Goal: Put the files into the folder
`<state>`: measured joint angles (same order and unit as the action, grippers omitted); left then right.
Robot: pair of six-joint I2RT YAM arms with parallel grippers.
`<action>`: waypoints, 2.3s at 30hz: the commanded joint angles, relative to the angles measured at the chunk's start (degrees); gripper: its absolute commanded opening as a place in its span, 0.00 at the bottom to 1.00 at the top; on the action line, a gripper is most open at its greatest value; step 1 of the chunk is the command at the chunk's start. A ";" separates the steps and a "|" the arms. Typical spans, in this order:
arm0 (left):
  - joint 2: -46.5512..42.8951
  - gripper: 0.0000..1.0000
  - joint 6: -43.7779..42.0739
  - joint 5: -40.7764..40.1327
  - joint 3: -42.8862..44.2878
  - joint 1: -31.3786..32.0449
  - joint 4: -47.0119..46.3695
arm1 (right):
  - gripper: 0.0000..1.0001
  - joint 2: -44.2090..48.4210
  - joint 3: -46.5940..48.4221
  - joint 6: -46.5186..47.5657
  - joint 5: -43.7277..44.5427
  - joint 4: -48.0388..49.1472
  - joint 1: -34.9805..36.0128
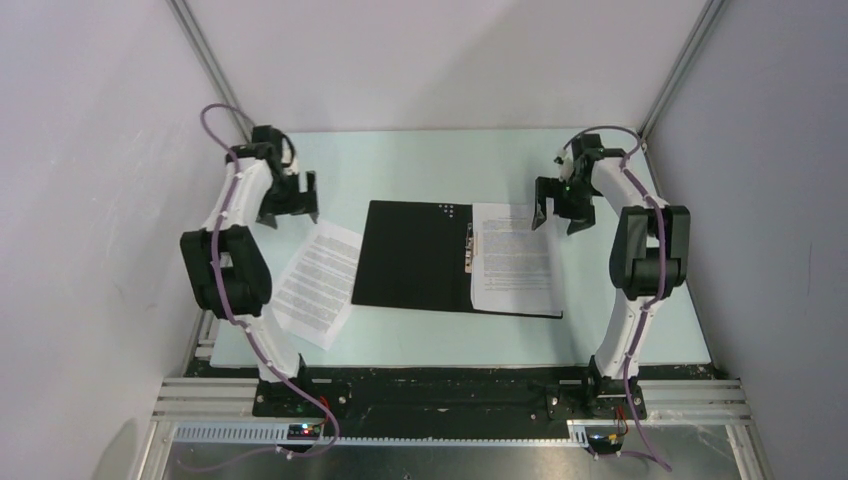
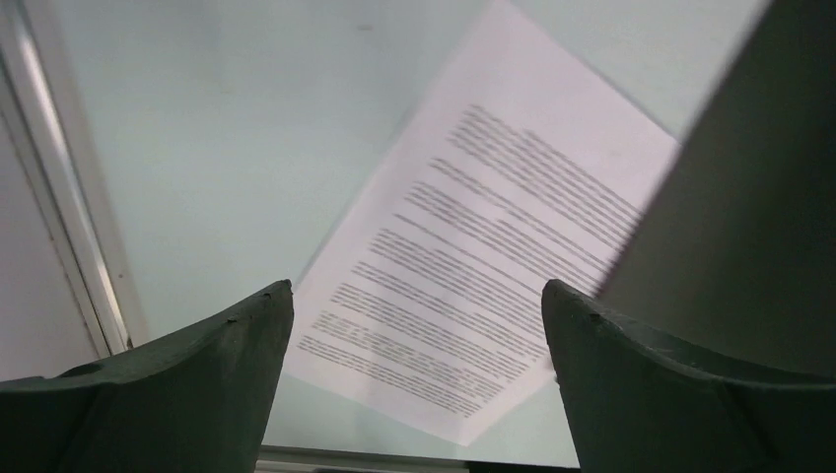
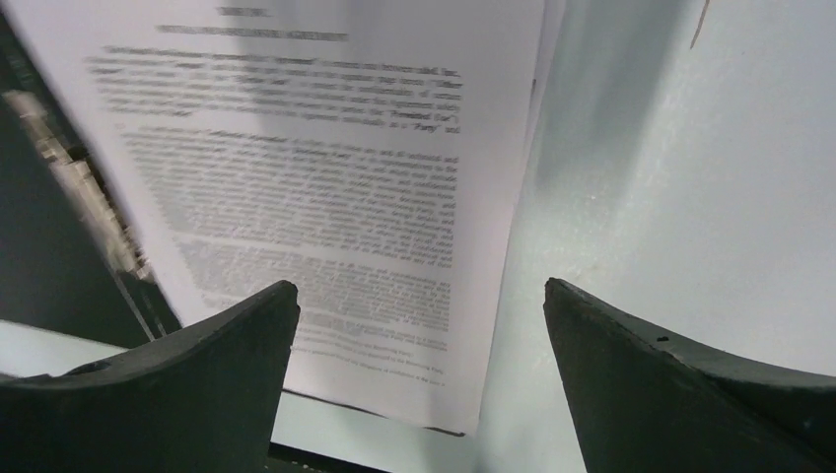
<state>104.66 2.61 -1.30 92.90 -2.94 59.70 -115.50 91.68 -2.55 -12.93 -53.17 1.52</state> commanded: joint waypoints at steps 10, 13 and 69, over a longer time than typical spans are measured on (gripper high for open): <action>-11.87 0.99 5.07 2.07 -16.24 -16.18 -2.62 | 0.97 13.46 3.06 11.22 -25.07 5.29 10.49; -18.03 0.99 9.71 2.26 -21.56 -16.62 -3.07 | 0.97 12.59 4.59 10.94 -25.25 6.56 13.26; -17.01 1.00 36.37 33.05 -63.02 -22.66 -68.30 | 0.99 -41.63 47.57 -23.91 -31.28 41.04 40.15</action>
<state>82.17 41.50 28.67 29.69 -28.21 -6.63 -156.57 138.06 -22.02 -44.60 -14.63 41.15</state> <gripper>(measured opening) 0.993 0.992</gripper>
